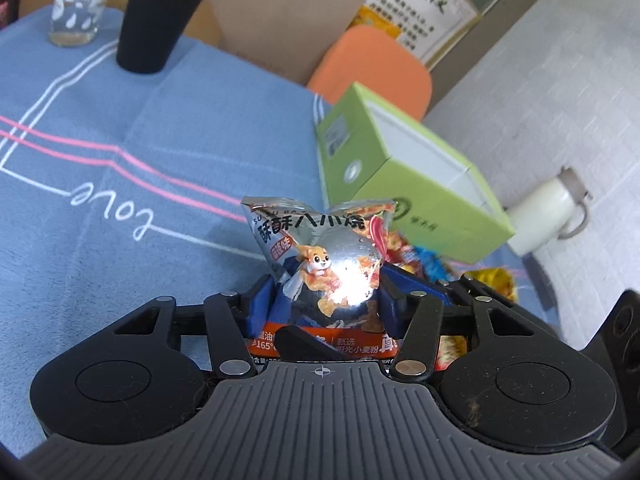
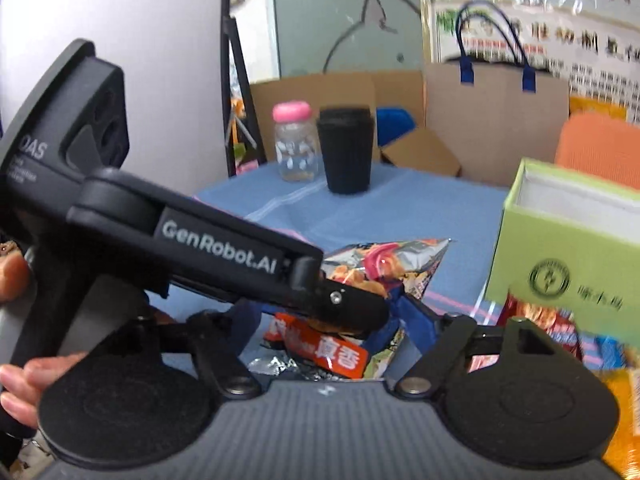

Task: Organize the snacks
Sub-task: 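Carry the silver bag into the green box and release it, then reach the left tool to the orange barcode packet and grasp it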

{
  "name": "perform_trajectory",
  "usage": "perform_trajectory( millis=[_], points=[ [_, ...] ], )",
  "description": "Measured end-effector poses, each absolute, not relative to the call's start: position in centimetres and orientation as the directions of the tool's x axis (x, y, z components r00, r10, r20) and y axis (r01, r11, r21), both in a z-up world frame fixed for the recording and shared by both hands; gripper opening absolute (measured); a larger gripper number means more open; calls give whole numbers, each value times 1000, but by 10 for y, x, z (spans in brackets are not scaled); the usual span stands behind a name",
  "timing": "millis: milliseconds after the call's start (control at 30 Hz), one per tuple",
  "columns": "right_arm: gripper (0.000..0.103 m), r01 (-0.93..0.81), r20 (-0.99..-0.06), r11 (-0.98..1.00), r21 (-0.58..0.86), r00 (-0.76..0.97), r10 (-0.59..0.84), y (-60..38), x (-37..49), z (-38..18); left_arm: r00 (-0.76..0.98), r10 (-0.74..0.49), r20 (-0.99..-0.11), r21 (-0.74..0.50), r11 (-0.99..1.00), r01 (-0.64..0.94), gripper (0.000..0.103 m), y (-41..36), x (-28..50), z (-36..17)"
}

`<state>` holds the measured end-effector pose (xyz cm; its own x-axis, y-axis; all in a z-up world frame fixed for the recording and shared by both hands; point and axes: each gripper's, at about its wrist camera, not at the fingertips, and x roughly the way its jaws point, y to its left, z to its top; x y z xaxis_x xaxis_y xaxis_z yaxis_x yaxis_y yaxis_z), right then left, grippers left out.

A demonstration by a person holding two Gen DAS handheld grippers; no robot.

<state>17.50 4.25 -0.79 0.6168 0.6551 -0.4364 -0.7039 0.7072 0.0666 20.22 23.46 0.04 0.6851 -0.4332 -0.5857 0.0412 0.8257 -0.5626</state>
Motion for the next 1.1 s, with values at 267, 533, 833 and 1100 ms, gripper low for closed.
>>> perform_trajectory(
  millis=[267,533,833,1100],
  points=[
    [84,-642,-371,764,60,696,615,-6,209,34,684,-467,-560,-528,838,140,36,183,255,56],
    [84,-540,-412,840,56,754,512,-82,314,66,634,-505,-586,-467,849,245,36,94,382,96],
    [91,-487,-500,864,125,721,479,-121,363,29,637,-364,-679,-353,923,151,57,73,434,59],
    [93,-501,-371,854,143,772,516,-155,267,41,716,-369,-593,-354,918,179,70,104,346,77]
  ],
)
